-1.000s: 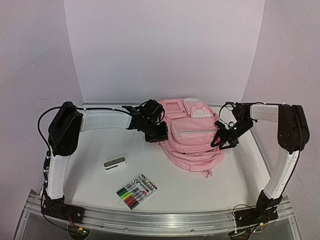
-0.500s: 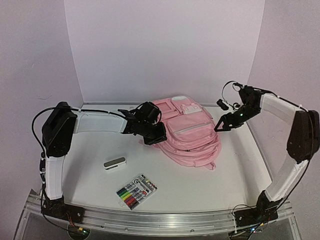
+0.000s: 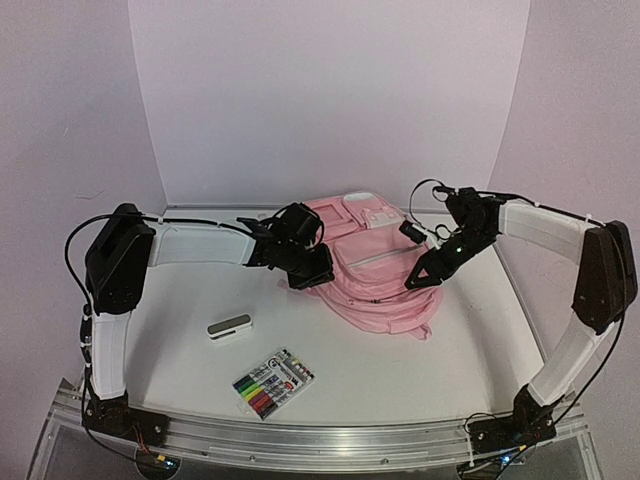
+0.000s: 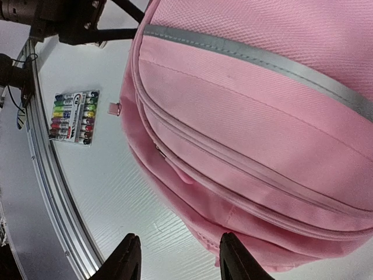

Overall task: Pack the student bag
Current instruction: Zip the student bag at the center of the board.

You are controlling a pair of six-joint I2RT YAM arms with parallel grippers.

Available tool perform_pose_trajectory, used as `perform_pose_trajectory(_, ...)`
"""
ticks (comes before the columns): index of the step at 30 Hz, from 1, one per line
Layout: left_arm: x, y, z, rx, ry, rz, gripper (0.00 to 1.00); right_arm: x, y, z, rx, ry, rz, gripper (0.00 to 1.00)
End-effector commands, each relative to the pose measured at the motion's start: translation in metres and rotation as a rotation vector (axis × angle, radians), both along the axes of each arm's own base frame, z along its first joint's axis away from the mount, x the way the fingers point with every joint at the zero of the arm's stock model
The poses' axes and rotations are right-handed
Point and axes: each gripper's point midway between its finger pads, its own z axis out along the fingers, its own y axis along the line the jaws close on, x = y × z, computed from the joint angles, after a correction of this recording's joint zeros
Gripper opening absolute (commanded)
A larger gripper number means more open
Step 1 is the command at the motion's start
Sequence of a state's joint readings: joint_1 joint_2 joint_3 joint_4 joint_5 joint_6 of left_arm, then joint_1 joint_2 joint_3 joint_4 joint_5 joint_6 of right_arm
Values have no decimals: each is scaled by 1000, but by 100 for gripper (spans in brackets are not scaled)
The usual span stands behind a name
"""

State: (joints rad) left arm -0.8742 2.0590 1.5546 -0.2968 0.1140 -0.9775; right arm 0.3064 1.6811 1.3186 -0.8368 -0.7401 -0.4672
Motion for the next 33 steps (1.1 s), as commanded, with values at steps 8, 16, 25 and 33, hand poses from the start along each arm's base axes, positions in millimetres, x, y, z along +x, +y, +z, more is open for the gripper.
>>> perform_pose_trajectory(8, -6, -26, 34, -79, -15, -75, 0, 5, 25, -58, -99, -48, 32, 39)
perform_pose_trajectory(16, -6, -31, 42, -104, -23, -88, 0, 9, 42, -63, -94, -82, 46, 39)
perform_pose_trajectory(25, -6, -36, 52, -129, -35, -106, 0, 15, 59, -70, -96, -124, 49, 34)
perform_pose_trajectory(33, -6, -36, 51, -130, -30, -110, 0, 18, 68, -78, -108, -135, 54, 21)
